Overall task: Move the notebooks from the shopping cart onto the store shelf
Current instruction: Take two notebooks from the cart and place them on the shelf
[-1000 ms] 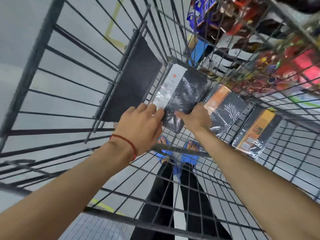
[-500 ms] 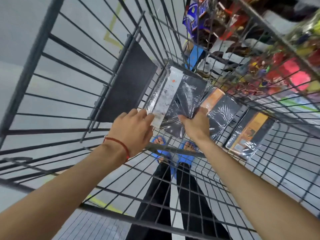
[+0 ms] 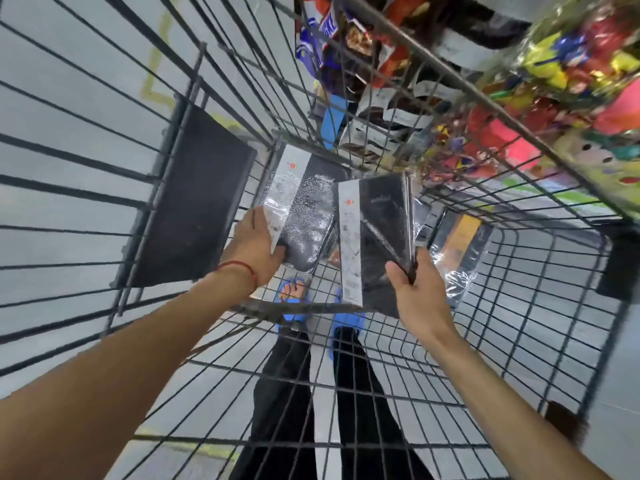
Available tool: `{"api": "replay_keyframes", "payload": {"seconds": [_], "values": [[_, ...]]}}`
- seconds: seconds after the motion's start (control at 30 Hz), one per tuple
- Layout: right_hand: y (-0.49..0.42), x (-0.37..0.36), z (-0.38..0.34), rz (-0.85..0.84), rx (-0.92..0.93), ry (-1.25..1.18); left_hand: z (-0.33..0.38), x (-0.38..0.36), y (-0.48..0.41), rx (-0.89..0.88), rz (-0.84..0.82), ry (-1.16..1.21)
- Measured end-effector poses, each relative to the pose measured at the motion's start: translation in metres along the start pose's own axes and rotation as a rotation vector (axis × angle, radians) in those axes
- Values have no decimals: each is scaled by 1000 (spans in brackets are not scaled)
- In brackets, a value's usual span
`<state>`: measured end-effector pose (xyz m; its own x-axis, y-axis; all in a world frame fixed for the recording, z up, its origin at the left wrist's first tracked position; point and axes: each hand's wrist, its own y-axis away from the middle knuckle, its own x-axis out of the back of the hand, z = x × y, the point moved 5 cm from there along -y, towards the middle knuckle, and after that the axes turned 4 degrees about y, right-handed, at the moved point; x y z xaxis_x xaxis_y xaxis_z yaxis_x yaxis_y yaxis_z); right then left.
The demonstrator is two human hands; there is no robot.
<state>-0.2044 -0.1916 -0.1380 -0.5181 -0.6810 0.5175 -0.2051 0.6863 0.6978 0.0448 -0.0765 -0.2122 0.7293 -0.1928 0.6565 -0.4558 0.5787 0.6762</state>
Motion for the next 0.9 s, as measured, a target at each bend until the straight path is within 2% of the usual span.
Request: {"api": "replay_keyframes", "payload": {"seconds": [0.1,0.27,0.47,0.9], "values": [[5,1,8,23,-39,-91,-4,-14,-27,84,56,31],[10,-8,13,69,-90,-173,-2,-15,-30,126,224,96],[11,-14,9,152,-84,-184,6,-9,-24,154,269,174],[5,-31,19,165,-53,-237,6,-9,-20,237,304,347]]}}
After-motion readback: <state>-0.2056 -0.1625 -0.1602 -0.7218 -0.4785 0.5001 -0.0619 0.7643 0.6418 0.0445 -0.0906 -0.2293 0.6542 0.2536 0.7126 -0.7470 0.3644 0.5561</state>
